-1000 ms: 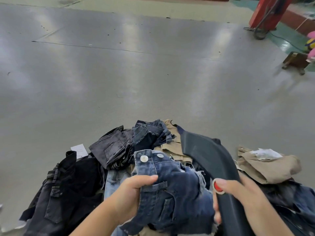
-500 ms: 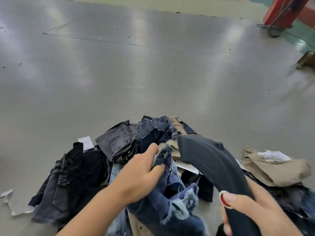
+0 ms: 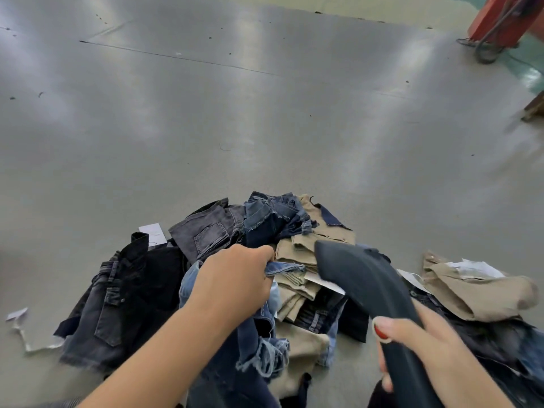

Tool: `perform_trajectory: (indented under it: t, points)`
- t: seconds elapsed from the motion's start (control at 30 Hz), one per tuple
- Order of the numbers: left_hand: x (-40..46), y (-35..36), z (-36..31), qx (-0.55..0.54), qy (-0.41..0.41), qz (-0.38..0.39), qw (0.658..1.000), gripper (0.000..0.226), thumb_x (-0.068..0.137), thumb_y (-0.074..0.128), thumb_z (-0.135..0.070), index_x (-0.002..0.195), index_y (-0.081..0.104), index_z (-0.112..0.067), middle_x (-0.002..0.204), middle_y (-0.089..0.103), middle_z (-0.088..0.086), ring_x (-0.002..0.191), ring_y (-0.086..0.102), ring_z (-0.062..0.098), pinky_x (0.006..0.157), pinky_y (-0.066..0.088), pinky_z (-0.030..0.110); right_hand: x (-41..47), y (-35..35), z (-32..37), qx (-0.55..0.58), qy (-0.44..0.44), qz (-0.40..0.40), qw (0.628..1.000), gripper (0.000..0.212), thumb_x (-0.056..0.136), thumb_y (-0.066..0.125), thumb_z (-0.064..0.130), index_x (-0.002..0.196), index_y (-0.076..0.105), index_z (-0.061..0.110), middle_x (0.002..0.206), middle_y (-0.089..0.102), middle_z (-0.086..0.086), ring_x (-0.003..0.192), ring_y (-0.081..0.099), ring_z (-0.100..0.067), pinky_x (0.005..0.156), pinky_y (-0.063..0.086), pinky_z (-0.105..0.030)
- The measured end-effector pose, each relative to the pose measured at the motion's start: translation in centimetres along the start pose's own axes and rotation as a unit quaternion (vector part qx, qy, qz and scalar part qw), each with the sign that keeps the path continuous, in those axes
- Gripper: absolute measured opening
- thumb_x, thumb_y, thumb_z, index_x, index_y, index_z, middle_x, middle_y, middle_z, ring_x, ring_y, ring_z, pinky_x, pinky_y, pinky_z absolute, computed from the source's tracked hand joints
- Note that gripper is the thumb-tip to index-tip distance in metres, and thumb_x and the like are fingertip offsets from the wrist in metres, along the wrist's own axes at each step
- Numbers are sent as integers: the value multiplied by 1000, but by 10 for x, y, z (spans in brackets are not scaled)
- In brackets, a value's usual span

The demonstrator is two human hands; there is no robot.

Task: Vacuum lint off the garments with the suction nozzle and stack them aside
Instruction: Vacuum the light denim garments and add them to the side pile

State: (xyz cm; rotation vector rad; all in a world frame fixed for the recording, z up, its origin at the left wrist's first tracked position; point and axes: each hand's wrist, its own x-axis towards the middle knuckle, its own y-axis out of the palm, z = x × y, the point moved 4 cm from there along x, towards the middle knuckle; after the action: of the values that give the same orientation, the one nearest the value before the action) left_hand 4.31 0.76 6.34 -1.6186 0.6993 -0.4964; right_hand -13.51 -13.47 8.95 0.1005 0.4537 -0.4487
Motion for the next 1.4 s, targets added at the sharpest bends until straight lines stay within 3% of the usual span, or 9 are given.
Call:
perform_trajectory:
  t: [0.1, 0.27, 0.47, 0.57, 0.73, 0.87, 1.07, 1.23, 1.4]
  points:
    - [0, 3, 1, 10, -12, 3, 1000, 11, 88, 51, -31, 97, 54, -26, 64, 38, -6, 63, 43, 22, 53, 29, 28, -6, -2, -3, 2, -10, -15, 1000, 24, 47, 77, 11, 66, 67, 21, 53, 54, -22, 42, 52, -31, 46, 44, -35]
    - [1, 4, -1, 21, -10, -4, 1000, 12, 91, 50, -34, 98, 54, -26, 74, 51, -3, 67, 46, 23, 55, 29, 28, -8, 27, -10, -66, -5, 59, 996, 44, 42, 68, 43, 86, 70, 40, 58, 64, -3, 51, 61, -13, 47, 44, -19]
    - [-2, 0, 0, 15, -9, -22, 1000, 10, 88, 52, -31, 98, 52, -27, 72, 49, -4, 64, 42, 21, 55, 30, 29, -4, 5, -11, -33, 34, -32, 998, 37, 51, 69, 32, 79, 61, 10, 52, 55, -19, 45, 54, -30, 45, 46, -32]
    - [-3, 0, -4, 13, -6, -30, 999, 10, 88, 52, -28, 98, 52, -27, 75, 57, -2, 63, 43, 21, 51, 27, 29, -9, 7, -9, 12, 52, 0, 999, 31, 41, 72, 34, 63, 66, 14, 55, 54, -25, 44, 51, -30, 43, 45, -32]
    - [-2, 4, -3, 29, -17, -25, 999, 13, 88, 52, -25, 101, 52, -26, 84, 62, -2, 66, 42, 22, 56, 30, 30, -7, 26, -14, -16, 54, 48, 997, 35, 38, 71, 39, 71, 74, 29, 57, 62, -13, 48, 58, -21, 45, 43, -24]
    - [-1, 5, -4, 14, -10, -29, 999, 15, 86, 53, -24, 101, 53, -26, 83, 62, -2, 70, 49, 22, 57, 34, 29, -3, 20, -14, -6, 76, 2, 997, 27, 57, 66, 30, 72, 61, 9, 55, 55, -22, 43, 51, -29, 43, 43, -30]
    - [1, 7, -5, -10, -5, -35, 999, 13, 88, 53, -28, 101, 54, -27, 84, 63, -2, 77, 58, 23, 58, 38, 28, -8, 9, -12, 20, 61, -21, 998, 32, 50, 70, 29, 67, 59, 4, 55, 54, -26, 41, 50, -31, 42, 43, -32]
    - [3, 4, 0, -64, -14, -50, 997, 9, 86, 57, -26, 95, 57, -26, 74, 62, -3, 70, 58, 20, 55, 40, 29, -9, 28, -19, 6, 89, 12, 996, 18, 55, 67, 28, 65, 66, 14, 52, 55, -20, 41, 50, -25, 40, 42, -25]
    - [25, -14, 14, -264, -24, -83, 961, 9, 89, 64, -16, 85, 67, -24, 65, 65, -8, 54, 57, 12, 47, 43, 27, -4, 0, -8, -4, 23, -106, 994, 34, 64, 76, 22, 82, 56, 1, 54, 58, -17, 42, 54, -28, 41, 47, -32]
